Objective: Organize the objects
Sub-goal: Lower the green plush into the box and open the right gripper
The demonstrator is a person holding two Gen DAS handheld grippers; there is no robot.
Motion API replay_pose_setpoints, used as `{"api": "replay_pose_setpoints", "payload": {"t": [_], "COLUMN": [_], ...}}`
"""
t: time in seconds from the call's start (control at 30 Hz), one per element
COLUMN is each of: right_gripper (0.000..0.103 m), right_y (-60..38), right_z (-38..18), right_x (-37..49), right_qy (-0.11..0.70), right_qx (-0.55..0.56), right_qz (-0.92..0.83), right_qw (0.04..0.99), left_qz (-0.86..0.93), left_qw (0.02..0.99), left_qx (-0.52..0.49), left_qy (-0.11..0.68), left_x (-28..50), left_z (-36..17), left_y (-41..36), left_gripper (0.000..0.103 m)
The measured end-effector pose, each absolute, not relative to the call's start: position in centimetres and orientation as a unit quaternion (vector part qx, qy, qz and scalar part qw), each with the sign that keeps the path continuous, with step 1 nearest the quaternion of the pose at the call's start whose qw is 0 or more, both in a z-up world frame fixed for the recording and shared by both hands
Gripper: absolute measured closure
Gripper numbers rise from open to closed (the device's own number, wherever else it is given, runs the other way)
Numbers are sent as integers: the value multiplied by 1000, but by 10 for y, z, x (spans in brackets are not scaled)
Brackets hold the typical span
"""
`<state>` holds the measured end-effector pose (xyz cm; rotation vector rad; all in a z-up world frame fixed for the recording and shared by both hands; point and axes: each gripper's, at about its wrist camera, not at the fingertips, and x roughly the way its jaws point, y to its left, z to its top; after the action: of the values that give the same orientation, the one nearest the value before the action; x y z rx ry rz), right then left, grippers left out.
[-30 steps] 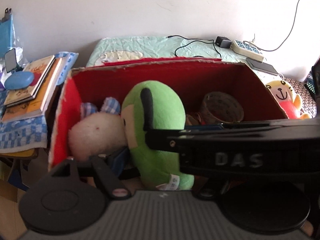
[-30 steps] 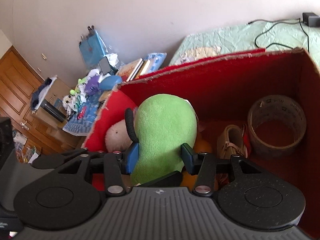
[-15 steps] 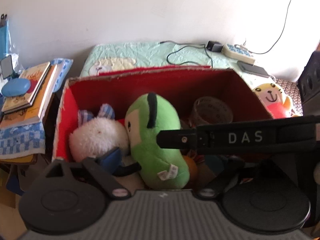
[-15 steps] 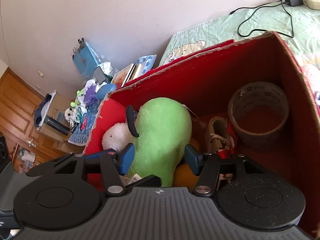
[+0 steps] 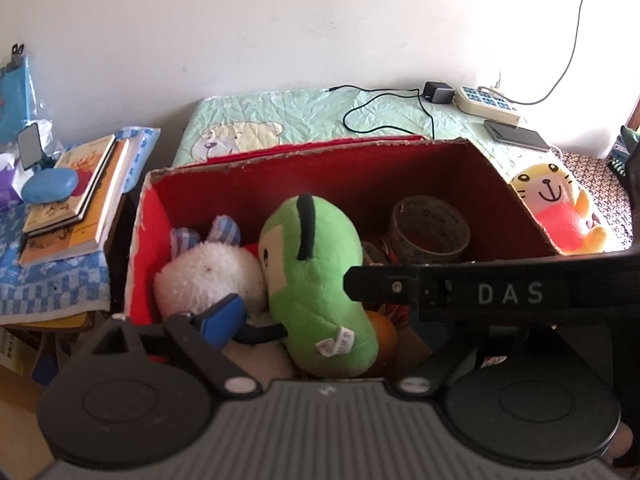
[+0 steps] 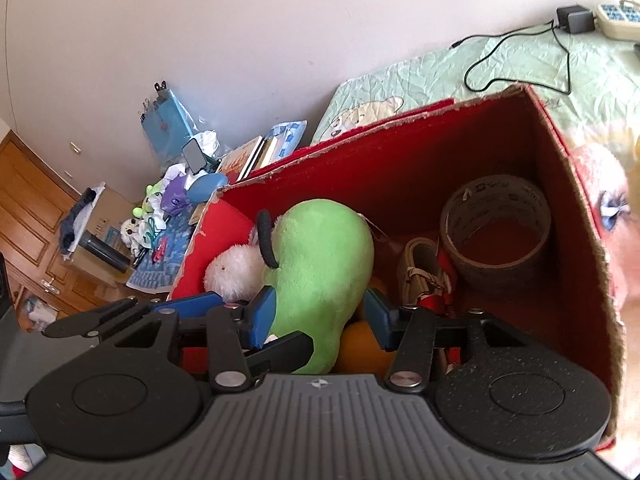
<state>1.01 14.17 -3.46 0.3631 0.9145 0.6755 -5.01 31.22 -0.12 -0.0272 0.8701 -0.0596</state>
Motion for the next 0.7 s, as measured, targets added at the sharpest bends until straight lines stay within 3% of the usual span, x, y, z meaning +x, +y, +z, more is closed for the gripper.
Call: {"api": "replay_pose_setpoints", "payload": {"t": [0.7], "right_gripper": [49], "right_y": [111], "right_z": [-12], "right_x": [-19], "right_qy": [388], "right_qx": [149], "right_qz": [286], "right_qw": [863], "left_qz": [9], "left_qw": [909], "left_qx": [23], "left_qy": [416], "left_x": [-65], "left_z": [21], "left_y": [276], "left_gripper": [11]}}
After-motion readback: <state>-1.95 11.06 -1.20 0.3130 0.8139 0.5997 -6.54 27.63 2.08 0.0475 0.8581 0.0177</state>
